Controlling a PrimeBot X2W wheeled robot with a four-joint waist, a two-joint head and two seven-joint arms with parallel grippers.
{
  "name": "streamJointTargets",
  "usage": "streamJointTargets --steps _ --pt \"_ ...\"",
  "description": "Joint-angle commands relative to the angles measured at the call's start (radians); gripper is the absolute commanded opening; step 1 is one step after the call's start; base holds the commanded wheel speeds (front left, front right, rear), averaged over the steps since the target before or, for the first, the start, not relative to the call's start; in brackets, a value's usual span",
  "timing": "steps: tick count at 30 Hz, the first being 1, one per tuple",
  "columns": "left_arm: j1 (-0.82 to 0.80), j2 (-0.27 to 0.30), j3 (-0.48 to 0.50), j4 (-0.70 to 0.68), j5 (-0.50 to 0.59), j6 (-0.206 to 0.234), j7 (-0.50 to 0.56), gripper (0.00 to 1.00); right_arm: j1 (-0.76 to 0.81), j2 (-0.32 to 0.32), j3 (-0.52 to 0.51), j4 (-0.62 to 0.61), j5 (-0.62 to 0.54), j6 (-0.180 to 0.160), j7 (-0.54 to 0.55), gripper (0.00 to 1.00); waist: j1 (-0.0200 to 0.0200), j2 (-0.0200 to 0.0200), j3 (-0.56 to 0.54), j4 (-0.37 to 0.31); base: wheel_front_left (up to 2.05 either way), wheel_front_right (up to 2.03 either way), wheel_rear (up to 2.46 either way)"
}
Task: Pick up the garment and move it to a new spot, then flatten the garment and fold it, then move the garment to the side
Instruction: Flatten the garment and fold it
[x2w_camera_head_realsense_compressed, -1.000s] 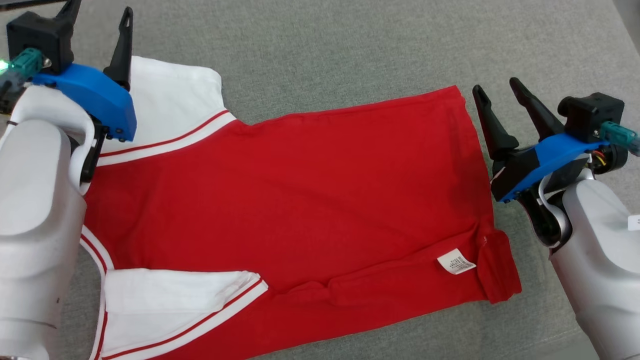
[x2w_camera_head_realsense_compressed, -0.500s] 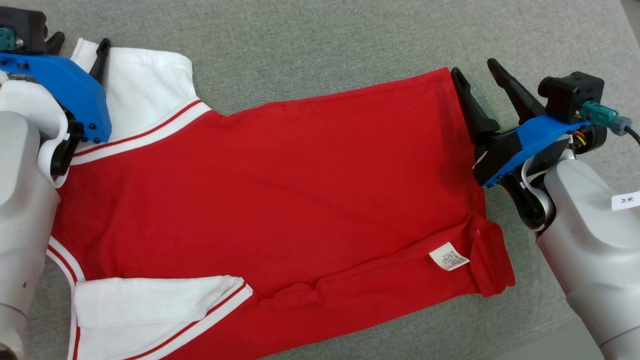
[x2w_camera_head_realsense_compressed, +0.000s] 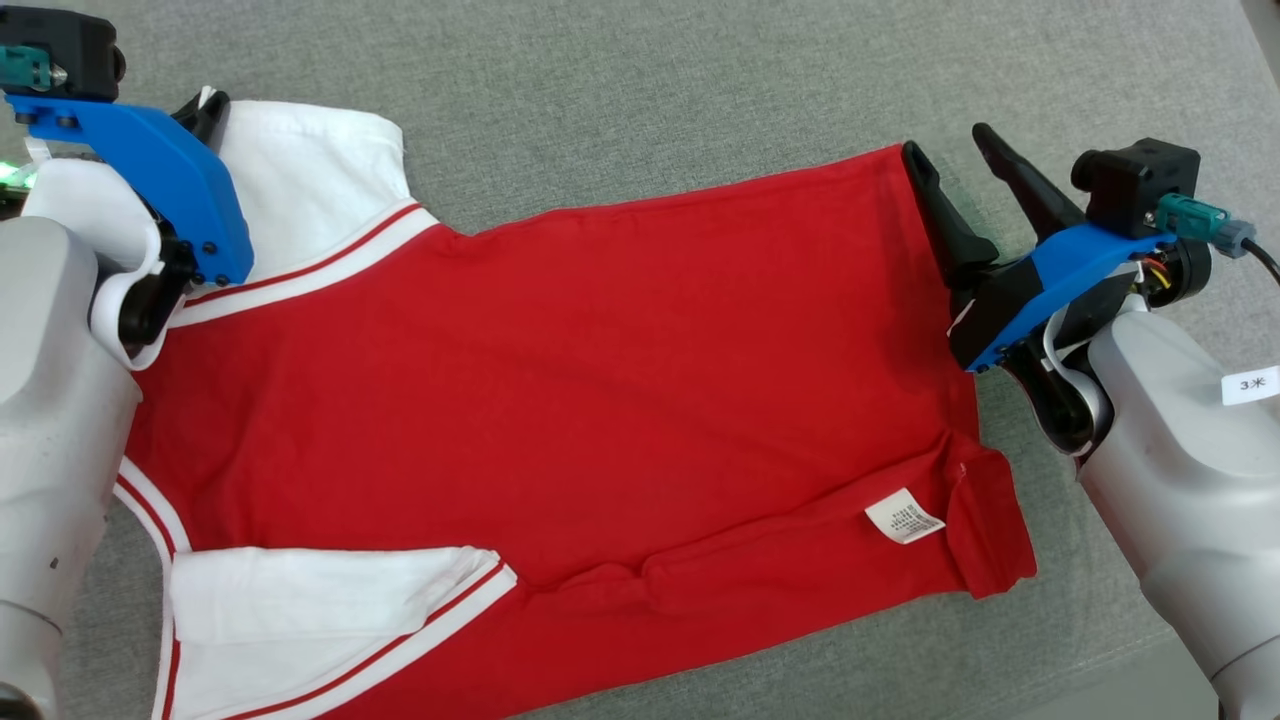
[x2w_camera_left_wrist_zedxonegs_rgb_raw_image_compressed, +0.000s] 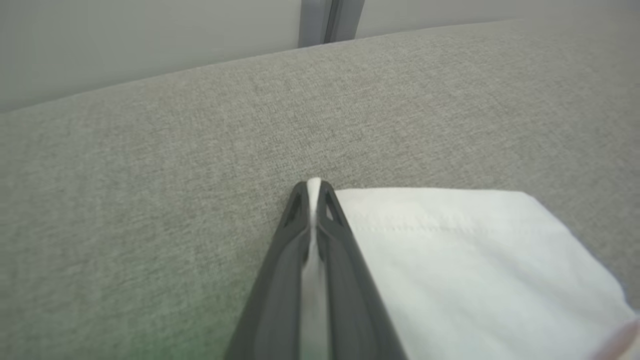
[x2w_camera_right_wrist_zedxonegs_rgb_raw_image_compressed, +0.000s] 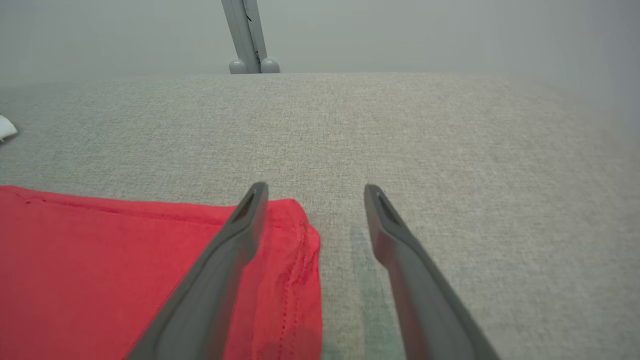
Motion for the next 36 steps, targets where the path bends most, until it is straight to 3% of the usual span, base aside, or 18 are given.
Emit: streamJointTargets --steps 1,20,21,22,23,36 --pt "0.013 0.001 -0.011 0.001 -0.006 -0.001 -0.014 0.00 -0.017 -0.008 0.010 0.006 0.016 0.000 0.006 1.00 0.0001 0.0000 -0.003 0.003 0.00 0.00 0.00" --pt "-0.063 -0.033 -0.134 -0.018 -0.017 -0.001 -0.182 0.00 -0.064 -0.024 0.160 0.106 0.147 0.000 0.135 1.00 0.0001 0.0000 -0.007 0.073 0.00 0.00 0.00" --pt "-0.065 -0.036 -0.139 -0.019 -0.020 -0.001 -0.187 0.00 -0.067 -0.024 0.171 0.115 0.150 0.000 0.146 0.84 0.0001 0.0000 -0.008 0.076 0.00 0.00 0.00" --pt "-0.066 -0.038 -0.143 -0.020 -0.023 -0.001 -0.195 0.00 -0.070 -0.023 0.181 0.118 0.155 0.000 0.149 0.24 0.0001 0.0000 -0.009 0.079 0.00 0.00 0.00" --pt "-0.067 -0.041 -0.148 -0.021 -0.024 -0.001 -0.203 0.00 -0.072 -0.024 0.183 0.121 0.161 0.000 0.143 0.00 0.0001 0.0000 -0.011 0.082 0.00 0.00 0.00" --pt "0.028 -0.067 -0.171 -0.065 -0.057 -0.001 -0.390 0.00 -0.023 -0.046 0.195 0.171 0.198 0.000 -0.008 0.00 0.0001 0.0000 -0.094 0.135 0.00 0.00 0.00"
